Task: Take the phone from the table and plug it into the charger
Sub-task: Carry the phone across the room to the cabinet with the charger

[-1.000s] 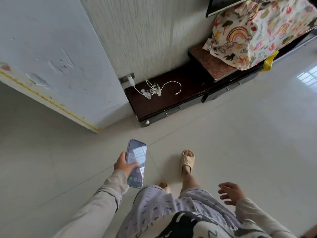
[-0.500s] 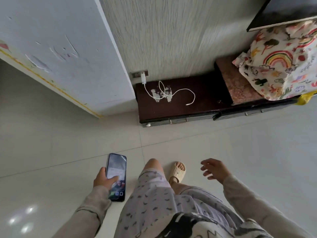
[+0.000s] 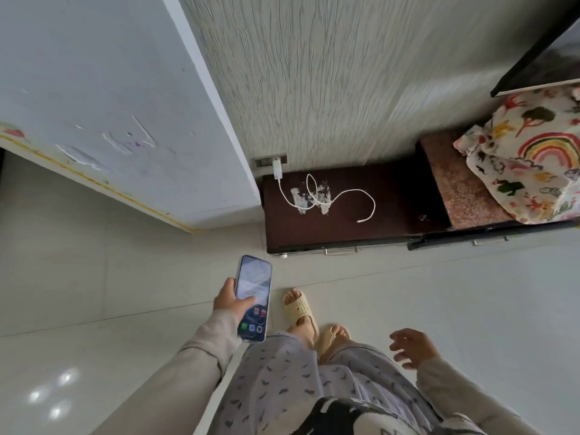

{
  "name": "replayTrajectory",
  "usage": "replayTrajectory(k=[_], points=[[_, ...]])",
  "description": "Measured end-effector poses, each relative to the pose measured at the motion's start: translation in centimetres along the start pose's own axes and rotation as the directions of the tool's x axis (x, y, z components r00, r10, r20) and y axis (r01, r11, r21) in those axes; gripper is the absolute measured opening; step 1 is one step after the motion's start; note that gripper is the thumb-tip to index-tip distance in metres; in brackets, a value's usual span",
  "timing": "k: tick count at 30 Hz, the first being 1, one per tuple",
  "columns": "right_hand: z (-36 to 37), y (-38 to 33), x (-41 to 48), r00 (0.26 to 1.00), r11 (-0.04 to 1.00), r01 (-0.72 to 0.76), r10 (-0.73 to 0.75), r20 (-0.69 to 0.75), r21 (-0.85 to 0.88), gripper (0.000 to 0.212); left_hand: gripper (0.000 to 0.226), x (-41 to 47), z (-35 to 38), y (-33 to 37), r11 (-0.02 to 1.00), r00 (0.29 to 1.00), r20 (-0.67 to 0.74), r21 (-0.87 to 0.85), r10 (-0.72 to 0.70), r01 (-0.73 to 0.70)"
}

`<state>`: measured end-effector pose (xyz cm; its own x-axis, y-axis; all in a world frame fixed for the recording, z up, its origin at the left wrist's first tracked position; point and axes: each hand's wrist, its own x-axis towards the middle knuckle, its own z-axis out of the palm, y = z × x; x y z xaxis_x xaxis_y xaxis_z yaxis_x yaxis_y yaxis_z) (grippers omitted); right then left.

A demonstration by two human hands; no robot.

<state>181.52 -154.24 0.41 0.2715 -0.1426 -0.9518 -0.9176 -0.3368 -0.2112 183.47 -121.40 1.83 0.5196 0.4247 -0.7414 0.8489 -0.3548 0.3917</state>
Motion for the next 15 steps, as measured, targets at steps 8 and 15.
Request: replayTrajectory(k=[8, 15], points=[[-1.4, -4.0, 2.0, 0.996, 0.999, -0.047, 0.047, -0.077, 0.003, 0.030, 0.027, 3.7, 0.9, 5.2, 0.999, 0.997, 0.063, 0.013, 0.051, -0.052], [-2.7, -8.4, 4.5, 0.996, 0.991, -0.033, 0.021, -0.089, -0.130, 0.023, 0.043, 6.0, 1.5, 5.1, 0.997, 0.996, 0.049, 0.042, -0.073, 0.071]])
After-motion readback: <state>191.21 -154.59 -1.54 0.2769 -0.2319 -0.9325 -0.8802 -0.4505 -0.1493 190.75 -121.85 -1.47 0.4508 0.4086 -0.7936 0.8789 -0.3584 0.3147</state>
